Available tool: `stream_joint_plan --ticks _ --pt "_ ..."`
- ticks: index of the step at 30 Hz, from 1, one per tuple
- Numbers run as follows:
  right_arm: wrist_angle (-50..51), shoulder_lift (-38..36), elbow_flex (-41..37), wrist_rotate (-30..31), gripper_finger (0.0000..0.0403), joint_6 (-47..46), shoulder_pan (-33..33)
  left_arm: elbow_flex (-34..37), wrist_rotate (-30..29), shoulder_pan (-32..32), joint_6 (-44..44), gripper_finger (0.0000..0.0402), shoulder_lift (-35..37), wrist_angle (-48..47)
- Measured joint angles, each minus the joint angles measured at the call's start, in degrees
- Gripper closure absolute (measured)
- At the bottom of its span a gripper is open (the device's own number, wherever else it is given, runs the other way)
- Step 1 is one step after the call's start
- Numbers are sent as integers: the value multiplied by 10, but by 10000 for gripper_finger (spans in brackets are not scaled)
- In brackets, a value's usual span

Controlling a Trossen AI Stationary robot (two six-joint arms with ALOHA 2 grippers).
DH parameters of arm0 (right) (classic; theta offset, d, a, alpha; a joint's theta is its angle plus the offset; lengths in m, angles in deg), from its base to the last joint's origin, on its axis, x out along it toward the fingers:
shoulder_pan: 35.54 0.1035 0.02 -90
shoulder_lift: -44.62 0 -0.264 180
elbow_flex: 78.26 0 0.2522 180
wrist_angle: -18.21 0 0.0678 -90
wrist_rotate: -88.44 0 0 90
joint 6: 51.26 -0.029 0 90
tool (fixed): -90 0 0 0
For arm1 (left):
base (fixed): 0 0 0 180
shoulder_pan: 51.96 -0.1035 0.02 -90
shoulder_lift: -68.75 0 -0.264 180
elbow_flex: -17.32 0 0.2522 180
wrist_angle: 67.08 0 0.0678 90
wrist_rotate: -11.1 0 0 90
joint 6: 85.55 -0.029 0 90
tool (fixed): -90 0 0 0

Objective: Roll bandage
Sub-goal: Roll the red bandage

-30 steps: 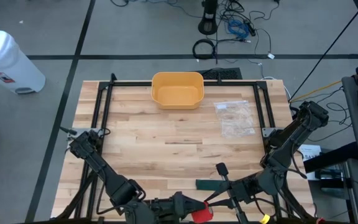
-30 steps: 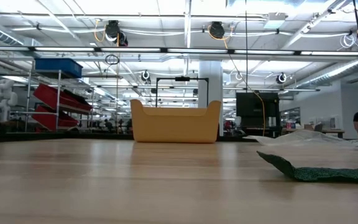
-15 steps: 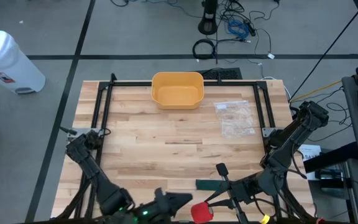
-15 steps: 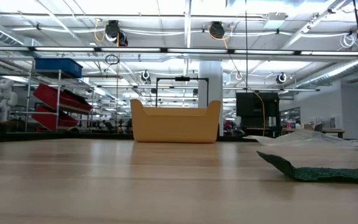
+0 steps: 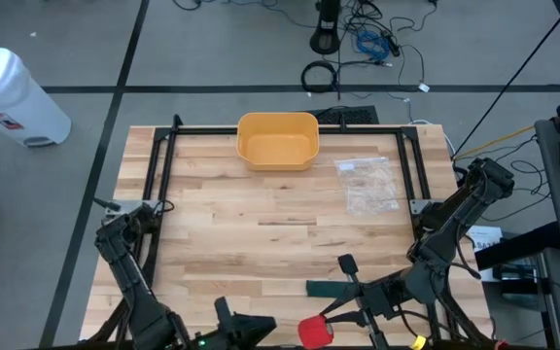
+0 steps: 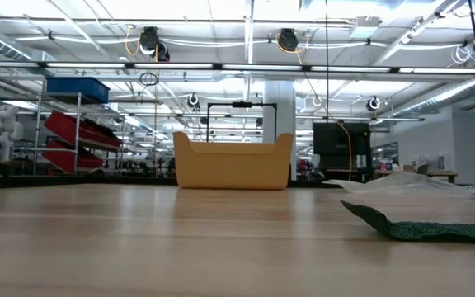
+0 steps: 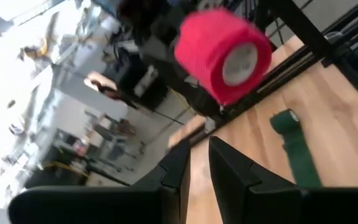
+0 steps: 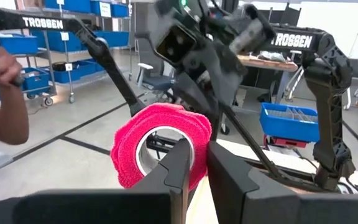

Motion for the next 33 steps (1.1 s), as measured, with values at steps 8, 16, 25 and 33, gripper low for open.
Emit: stream_joint_plan --ticks 8,16,25,33 --pt "-15 0 0 0 362 11 0 24 -4 -5 70 302 0 7" --pt "-16 0 0 1 362 17 0 28 -15 -26 83 185 0 112" --pt "-16 0 0 2 362 37 0 28 83 -37 96 159 0 173" --pt "-21 0 0 2 362 45 0 28 96 -48 113 159 0 180"
